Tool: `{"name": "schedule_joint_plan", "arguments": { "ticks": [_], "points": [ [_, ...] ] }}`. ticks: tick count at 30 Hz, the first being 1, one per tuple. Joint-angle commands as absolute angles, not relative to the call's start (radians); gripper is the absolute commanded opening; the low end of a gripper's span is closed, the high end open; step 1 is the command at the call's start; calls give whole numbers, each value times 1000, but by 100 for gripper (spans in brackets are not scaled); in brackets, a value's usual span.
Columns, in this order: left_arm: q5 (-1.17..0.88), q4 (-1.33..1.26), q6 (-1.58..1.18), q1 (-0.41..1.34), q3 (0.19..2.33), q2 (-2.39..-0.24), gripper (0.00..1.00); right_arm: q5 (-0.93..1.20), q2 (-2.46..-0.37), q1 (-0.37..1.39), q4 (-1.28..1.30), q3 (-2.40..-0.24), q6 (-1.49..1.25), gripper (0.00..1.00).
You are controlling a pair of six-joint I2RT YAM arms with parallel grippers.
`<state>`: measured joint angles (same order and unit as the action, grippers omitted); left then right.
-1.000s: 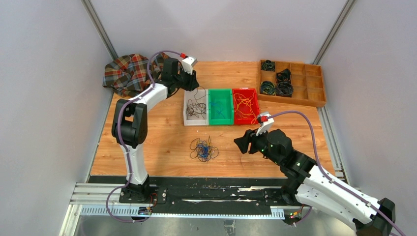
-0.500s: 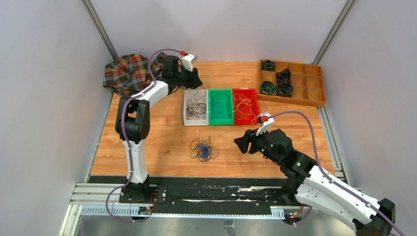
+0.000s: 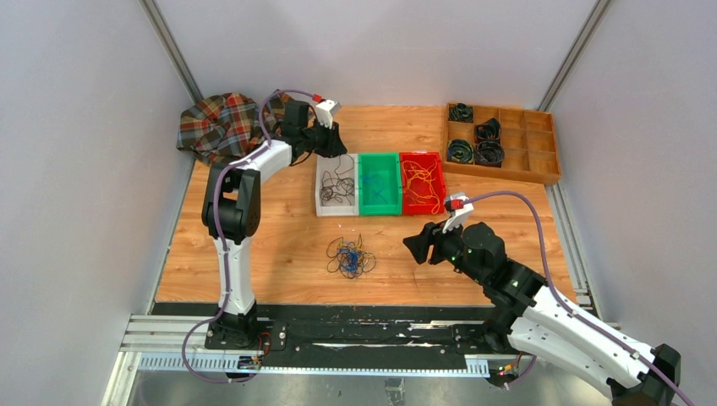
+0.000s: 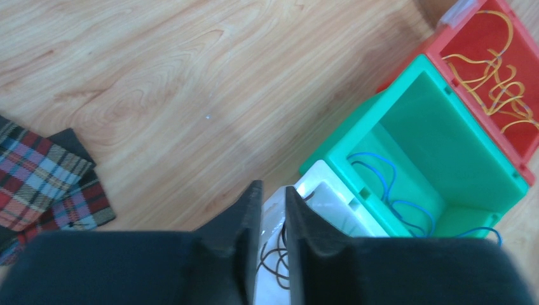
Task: Untangle the cables
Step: Place the cable in the bin.
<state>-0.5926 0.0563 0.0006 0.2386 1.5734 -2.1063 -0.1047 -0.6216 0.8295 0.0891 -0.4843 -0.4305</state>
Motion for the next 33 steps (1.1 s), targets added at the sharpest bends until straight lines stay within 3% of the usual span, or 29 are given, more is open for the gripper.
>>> {"name": "schedule_joint_plan", "arguments": {
  "ticks": [1, 17, 29, 33],
  "points": [
    [-655, 41, -4, 236, 1560, -2067, 15, -109, -613, 814, 104, -491, -442, 56],
    [-616, -34, 142, 238, 1333, -1920, 6, -103, -611, 812, 103, -476, -455, 55],
    [-480, -37, 142, 278, 1315, -1932, 3, -91, -640, 811, 90, -486, -459, 54],
    [-330, 26, 216, 319, 1338, -1923, 12, -77, -647, 810, 83, -489, -452, 56]
  ]
}}
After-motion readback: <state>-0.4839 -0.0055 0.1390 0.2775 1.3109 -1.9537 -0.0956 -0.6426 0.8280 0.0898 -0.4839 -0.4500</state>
